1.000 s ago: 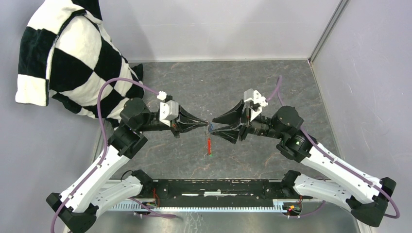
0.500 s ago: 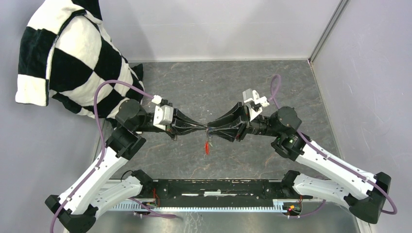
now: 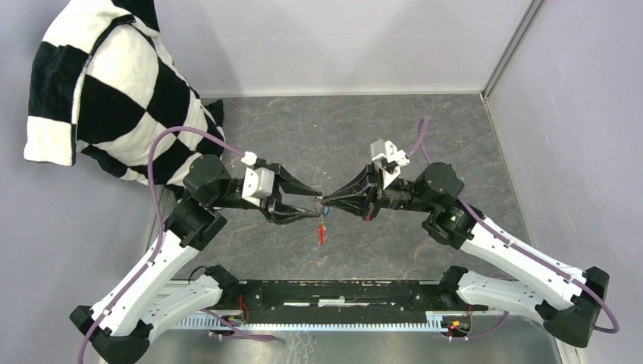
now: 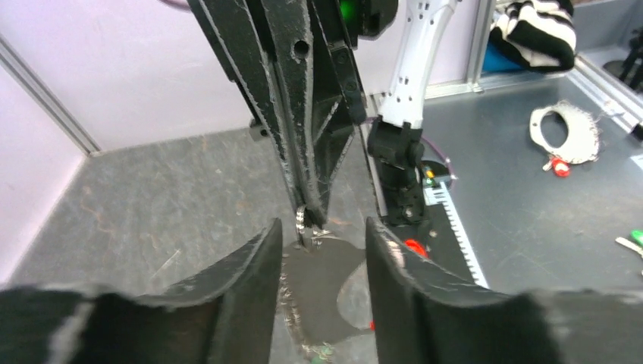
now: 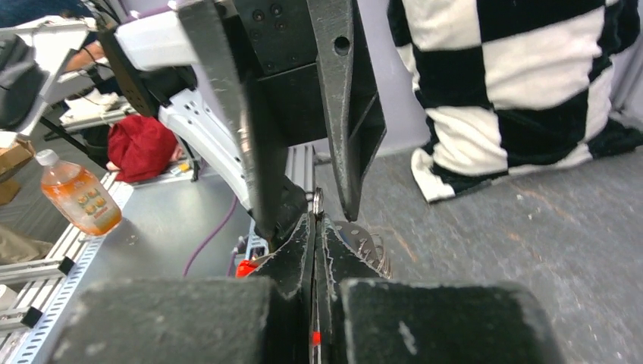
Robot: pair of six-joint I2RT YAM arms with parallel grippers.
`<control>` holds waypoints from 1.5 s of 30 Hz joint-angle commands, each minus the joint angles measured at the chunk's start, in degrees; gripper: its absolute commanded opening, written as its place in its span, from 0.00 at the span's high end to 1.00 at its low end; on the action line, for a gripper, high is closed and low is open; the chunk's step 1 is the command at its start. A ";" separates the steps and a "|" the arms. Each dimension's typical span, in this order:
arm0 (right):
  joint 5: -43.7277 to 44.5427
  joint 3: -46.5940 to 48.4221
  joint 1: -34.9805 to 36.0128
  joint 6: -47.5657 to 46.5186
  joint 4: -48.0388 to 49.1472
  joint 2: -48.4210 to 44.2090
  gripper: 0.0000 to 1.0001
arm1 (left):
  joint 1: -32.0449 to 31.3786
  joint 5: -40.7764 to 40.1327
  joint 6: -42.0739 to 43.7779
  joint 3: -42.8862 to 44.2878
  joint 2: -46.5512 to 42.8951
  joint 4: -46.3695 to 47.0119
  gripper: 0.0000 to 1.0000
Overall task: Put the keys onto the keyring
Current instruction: Place the keyring at the center of the board.
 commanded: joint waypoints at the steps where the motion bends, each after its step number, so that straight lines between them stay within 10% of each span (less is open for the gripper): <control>1: 5.77 4.87 -0.05 -6.66 -10.19 -0.06 1.00 | -0.10 -1.32 8.05 1.34 -0.77 -10.57 0.28; 6: 9.05 4.34 -0.06 -8.44 -13.25 -0.30 1.00 | -0.10 -7.54 12.33 0.26 -2.64 -17.48 0.01; 18: 15.43 -2.03 -0.37 -10.08 -6.00 4.89 1.00 | -0.10 -34.87 11.60 -2.94 -5.23 -22.17 0.00; 24: 7.83 -2.95 -2.29 -7.72 8.21 16.64 1.00 | 0.37 -59.99 9.24 -3.17 -2.98 -20.30 0.00; 33: -7.32 -10.39 -14.53 2.66 28.78 29.06 1.00 | 2.64 -70.23 7.86 -5.49 -1.99 -19.28 0.00; 45: 3.07 -9.03 -23.63 -26.27 -6.00 32.87 0.85 | 3.72 -72.15 8.74 -7.37 0.78 -19.88 0.00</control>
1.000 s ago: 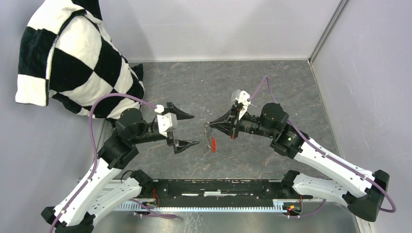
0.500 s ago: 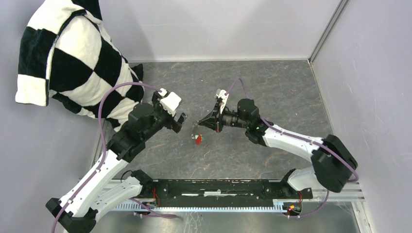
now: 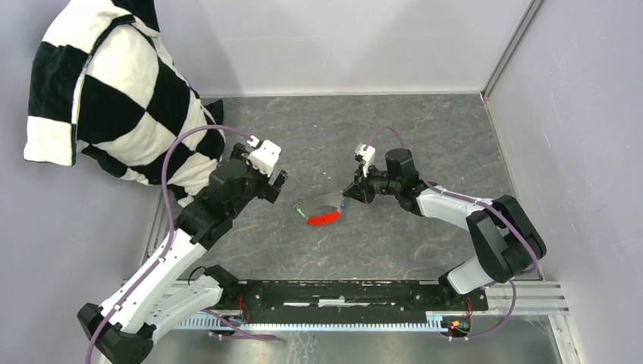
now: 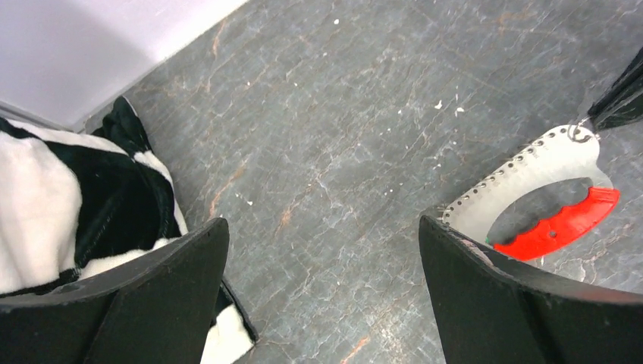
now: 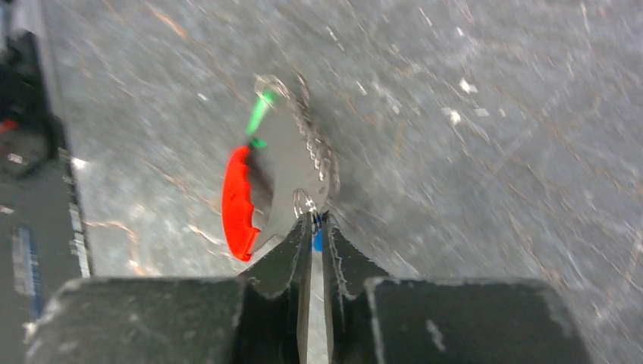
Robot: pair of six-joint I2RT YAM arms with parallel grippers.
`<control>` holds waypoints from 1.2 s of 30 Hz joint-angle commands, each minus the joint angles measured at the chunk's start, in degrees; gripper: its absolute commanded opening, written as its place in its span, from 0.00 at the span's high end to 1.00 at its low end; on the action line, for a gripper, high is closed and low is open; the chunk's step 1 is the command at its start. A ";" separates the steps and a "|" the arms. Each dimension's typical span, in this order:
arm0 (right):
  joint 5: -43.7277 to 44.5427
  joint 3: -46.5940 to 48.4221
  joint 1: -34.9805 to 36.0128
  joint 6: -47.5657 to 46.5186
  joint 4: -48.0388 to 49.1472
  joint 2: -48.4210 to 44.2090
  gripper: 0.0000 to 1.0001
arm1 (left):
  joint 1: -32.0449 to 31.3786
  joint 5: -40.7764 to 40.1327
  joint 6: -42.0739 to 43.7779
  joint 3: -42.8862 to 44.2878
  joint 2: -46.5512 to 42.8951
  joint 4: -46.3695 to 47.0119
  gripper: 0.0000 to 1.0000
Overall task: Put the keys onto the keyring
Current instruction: Place the keyring at the center of the board, then reset both arms
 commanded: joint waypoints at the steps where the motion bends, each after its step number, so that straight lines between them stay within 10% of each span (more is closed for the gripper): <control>1: 7.63 0.60 -2.57 -8.35 -6.95 1.58 0.78 | 1.20 -1.78 0.33 -1.75 0.61 1.65 0.00; 5: 12.03 -1.26 -3.61 -5.81 -4.07 0.45 0.61 | 5.73 2.69 2.97 -5.09 -0.49 5.77 0.00; 9: 16.66 -0.53 -3.60 -5.16 -6.04 -4.28 0.03 | 15.76 12.50 4.54 -7.25 -0.04 8.93 0.00; 19: 54.08 -12.69 -4.79 -2.42 -7.43 -30.96 0.02 | 27.76 27.37 1.39 -16.29 9.56 27.54 0.00; 25: 80.07 -32.59 -5.70 -12.00 9.93 -46.54 0.02 | 30.59 28.31 -4.57 -23.40 17.14 44.90 0.00; 36: 79.37 -47.20 -13.07 -10.67 42.63 -30.74 0.02 | 32.25 26.94 -8.06 -35.97 32.57 82.82 0.00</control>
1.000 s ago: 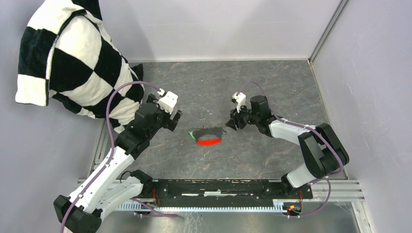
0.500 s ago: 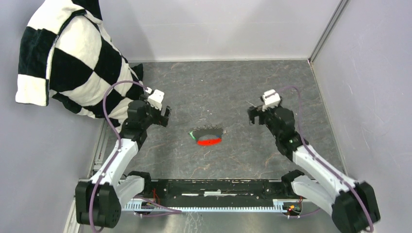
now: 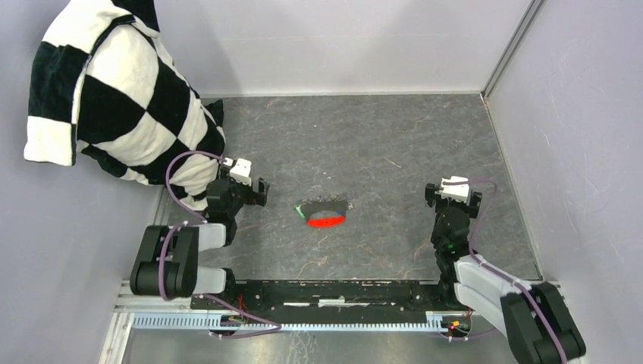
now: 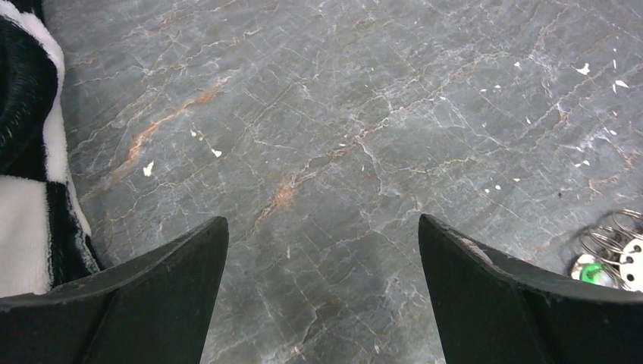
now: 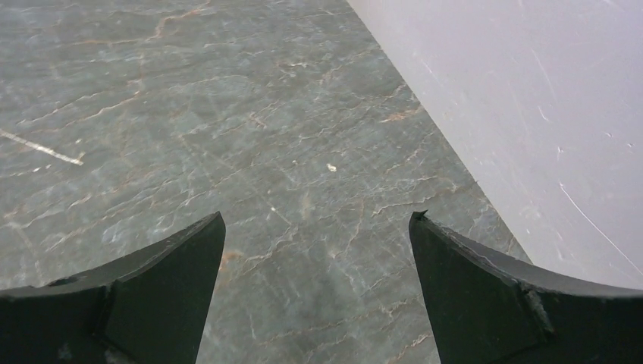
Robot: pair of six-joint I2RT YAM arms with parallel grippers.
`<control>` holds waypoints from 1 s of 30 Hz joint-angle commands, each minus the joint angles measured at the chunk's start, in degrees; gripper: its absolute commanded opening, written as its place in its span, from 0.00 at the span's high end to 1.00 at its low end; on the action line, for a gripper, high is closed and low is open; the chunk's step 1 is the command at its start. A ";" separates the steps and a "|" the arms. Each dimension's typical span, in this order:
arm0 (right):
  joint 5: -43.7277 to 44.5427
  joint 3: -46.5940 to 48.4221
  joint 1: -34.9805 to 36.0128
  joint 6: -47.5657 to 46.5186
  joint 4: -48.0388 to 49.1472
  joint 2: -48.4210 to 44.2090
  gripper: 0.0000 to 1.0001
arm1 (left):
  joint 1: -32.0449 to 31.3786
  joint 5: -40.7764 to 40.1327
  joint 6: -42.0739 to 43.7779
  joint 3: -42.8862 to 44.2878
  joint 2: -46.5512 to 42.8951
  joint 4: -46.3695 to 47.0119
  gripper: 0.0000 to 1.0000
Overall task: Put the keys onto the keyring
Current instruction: Reset both arms
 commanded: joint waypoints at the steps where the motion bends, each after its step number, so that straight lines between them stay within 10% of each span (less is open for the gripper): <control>1: 0.29 -7.30 -3.36 0.13 21.17 9.48 0.02 | 0.74 -0.15 -2.59 -2.10 6.49 20.86 0.00; 5: -2.19 -6.38 -4.75 -1.84 29.44 18.99 0.02 | 1.63 -1.72 -4.61 -3.04 7.89 24.29 0.00; 11: -7.10 -8.13 -6.33 -3.27 41.56 27.91 0.02 | 1.80 -4.65 -6.11 -13.18 16.38 53.77 0.00; 18: -17.64 -4.38 -11.05 -1.92 35.54 30.02 0.02 | 1.93 -8.09 -6.93 -2.05 12.58 27.69 0.00; 30: -17.67 -5.06 -11.15 -2.20 36.96 29.84 0.02 | 1.98 -9.28 -7.87 -2.34 12.71 28.38 0.00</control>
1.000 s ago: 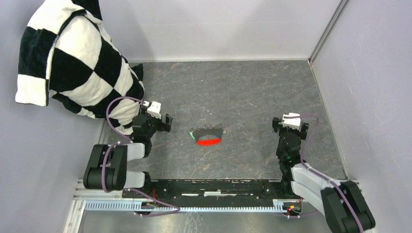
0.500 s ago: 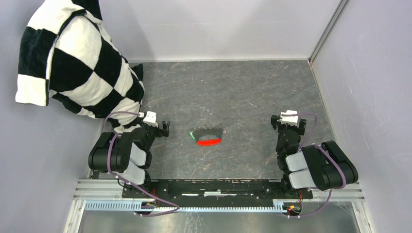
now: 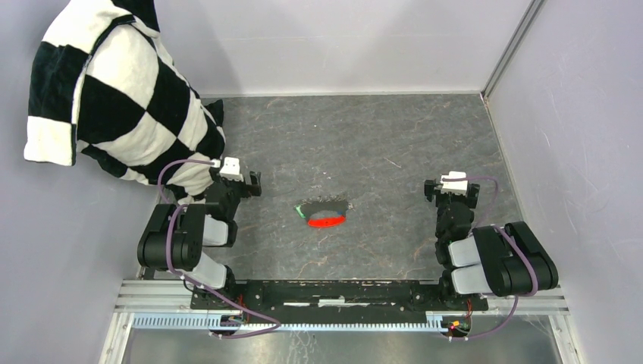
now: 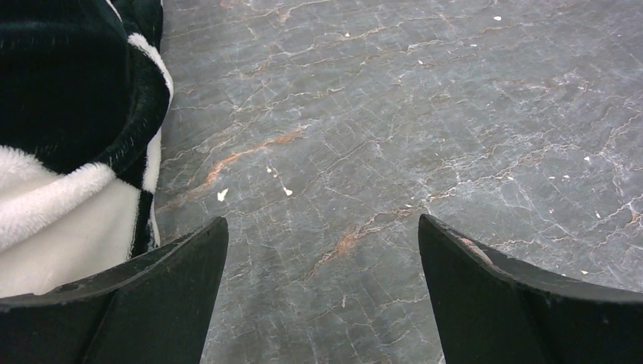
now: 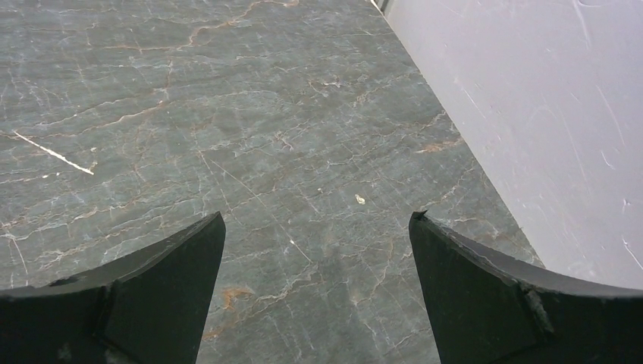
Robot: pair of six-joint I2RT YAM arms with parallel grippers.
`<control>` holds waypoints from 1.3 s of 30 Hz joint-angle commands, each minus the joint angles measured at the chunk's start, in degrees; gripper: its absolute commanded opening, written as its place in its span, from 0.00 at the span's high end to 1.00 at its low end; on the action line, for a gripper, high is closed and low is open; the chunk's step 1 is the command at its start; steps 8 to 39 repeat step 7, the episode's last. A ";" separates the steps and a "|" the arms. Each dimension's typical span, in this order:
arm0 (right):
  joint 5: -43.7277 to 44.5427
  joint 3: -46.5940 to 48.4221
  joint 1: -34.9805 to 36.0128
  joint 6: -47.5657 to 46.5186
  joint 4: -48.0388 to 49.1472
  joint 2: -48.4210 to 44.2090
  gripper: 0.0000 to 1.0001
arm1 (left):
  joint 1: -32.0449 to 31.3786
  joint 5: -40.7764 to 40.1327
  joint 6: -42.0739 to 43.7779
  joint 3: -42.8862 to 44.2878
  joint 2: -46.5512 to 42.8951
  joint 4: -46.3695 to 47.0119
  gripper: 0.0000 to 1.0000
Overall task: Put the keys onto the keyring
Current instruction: Reset both arms
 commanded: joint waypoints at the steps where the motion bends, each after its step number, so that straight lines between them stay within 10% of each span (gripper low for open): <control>1: -0.98 -5.06 -0.25 0.46 2.18 -0.79 0.02 | 0.23 -1.20 -2.06 0.51 -0.49 0.55 0.00; 39: -0.99 -5.04 -0.25 0.46 2.19 -0.81 0.02 | 0.18 -0.63 -2.08 1.04 -0.29 0.04 0.00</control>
